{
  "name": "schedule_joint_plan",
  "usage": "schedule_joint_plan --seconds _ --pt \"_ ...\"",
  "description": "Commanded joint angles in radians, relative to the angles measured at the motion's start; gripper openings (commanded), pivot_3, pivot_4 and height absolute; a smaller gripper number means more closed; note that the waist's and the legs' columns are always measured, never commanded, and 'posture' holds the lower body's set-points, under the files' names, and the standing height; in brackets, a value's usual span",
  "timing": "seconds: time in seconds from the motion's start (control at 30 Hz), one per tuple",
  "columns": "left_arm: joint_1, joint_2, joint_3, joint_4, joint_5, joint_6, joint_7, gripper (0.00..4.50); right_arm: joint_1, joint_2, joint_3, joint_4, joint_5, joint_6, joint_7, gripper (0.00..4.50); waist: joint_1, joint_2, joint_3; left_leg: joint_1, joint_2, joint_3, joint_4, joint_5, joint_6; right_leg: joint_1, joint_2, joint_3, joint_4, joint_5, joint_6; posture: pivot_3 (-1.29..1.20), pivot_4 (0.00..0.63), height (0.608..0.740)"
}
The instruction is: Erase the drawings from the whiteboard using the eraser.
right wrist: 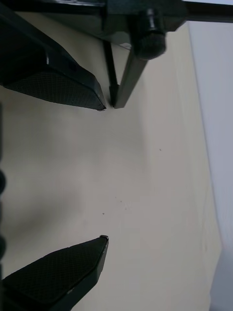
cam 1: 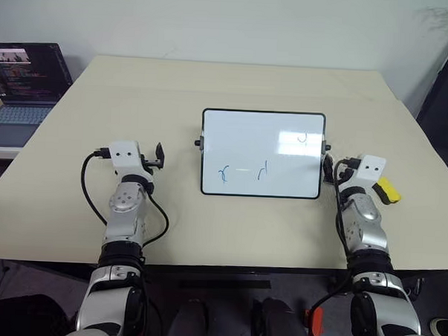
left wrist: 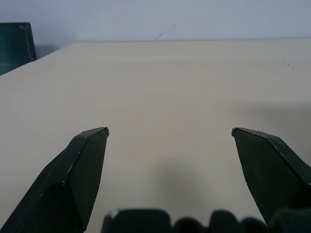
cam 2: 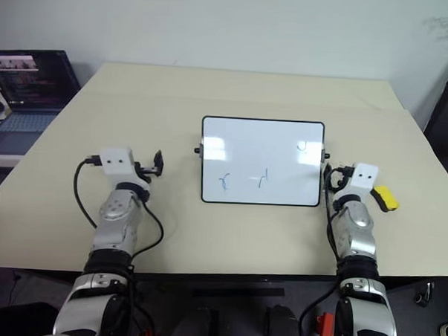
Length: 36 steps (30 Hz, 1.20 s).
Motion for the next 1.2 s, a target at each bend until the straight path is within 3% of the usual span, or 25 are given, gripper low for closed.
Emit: schedule_joint_plan --seconds 0.03,0.37,0.77,1.2 --pt "0.008 0.021 0.019 -0.050 -0.011 -0.006 0.000 4.43 -0.032 -0.003 0.001 -0.023 0.001 -0.004 0.006 4.50 0.000 0.000 0.000 0.000 0.000 0.000 0.000 0.000 0.000 0.000 0.000 0.000 0.000 0.000 0.000 0.00 0.150 0.740" --pt "0.023 0.027 0.026 -0.072 -0.009 0.003 0.006 4.43 -0.055 -0.013 -0.007 0.048 0.000 -0.032 0.013 4.50 -0.003 0.000 0.000 0.000 0.000 0.000 0.000 0.000 0.000 0.000 0.000 0.000 0.000 0.000 0.000 0.00 0.150 0.740" --pt "0.075 -0.071 -0.058 -0.218 0.050 0.013 0.064 4.43 -0.060 -0.091 -0.050 0.079 0.015 -0.048 0.006 4.50 0.004 0.000 0.000 0.000 0.000 0.001 0.000 0.000 0.000 0.000 0.000 0.001 0.000 0.000 0.000 0.00 0.150 0.740" --pt "0.101 -0.095 -0.070 -0.297 0.055 0.076 0.070 4.43 -0.029 -0.107 -0.048 0.022 0.016 -0.011 0.040 4.50 -0.003 0.000 0.000 0.000 0.000 0.001 0.000 0.000 0.000 0.000 0.000 0.001 0.000 0.000 0.000 0.00 0.150 0.740"
